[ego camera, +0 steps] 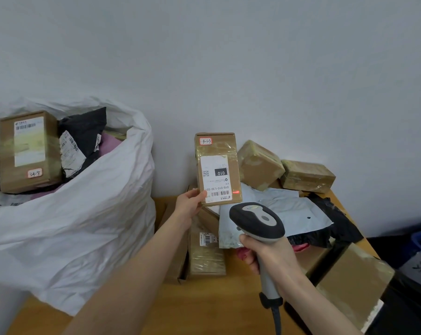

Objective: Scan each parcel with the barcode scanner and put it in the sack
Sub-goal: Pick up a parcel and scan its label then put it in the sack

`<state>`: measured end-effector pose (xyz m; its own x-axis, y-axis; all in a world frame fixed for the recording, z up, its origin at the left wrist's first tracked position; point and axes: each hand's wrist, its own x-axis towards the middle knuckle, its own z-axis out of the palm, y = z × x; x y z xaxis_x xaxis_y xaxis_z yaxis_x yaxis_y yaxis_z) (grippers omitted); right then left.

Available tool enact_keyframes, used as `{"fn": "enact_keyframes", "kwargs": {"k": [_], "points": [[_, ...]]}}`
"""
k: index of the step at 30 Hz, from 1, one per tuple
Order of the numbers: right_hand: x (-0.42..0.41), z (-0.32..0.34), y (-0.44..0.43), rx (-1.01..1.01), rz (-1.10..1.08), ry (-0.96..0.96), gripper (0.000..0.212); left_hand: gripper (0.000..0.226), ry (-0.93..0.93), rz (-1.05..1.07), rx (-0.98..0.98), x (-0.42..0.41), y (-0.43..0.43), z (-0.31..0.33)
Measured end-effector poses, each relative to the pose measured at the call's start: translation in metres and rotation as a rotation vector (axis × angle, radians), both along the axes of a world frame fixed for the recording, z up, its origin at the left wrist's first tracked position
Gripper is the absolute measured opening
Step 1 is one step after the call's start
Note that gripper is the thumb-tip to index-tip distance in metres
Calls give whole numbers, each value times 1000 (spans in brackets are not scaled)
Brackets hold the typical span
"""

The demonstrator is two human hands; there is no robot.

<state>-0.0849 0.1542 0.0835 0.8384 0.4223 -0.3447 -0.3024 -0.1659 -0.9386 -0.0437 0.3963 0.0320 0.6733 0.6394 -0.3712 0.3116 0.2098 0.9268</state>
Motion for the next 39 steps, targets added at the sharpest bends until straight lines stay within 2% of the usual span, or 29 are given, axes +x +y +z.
{"fn": "enact_keyframes", "kwargs": {"k": [6,12,17,19,22,25,28,32,35,39], "points": [[3,3,-1,32,27,-7,23,49,-11,10,8,-4,-4,9],[14,23,19,167,53,-12,19,43,-50,-13,66,-16,2,36],[29,60,84,281,110,-65,16,41,-144,56,284,-41,49,112],[31,75,117,337,145,-62,16,33,-226,113,344,-60,77,149],[30,90,168,385,191,-58,16,29,-250,240,486,-96,128,195],[28,99,217,384,215,-36,18,38,-104,392,767,-130,185,219],[29,100,257,382,217,-12,17,38,78,433,864,-151,233,215],[32,89,288,348,195,-17,19,45,513,245,988,-154,267,184],[36,81,300,320,177,-10,21,78,594,189,1154,-135,264,172],[37,74,304,303,137,21,22,87,749,152,1277,-118,254,156]]}}
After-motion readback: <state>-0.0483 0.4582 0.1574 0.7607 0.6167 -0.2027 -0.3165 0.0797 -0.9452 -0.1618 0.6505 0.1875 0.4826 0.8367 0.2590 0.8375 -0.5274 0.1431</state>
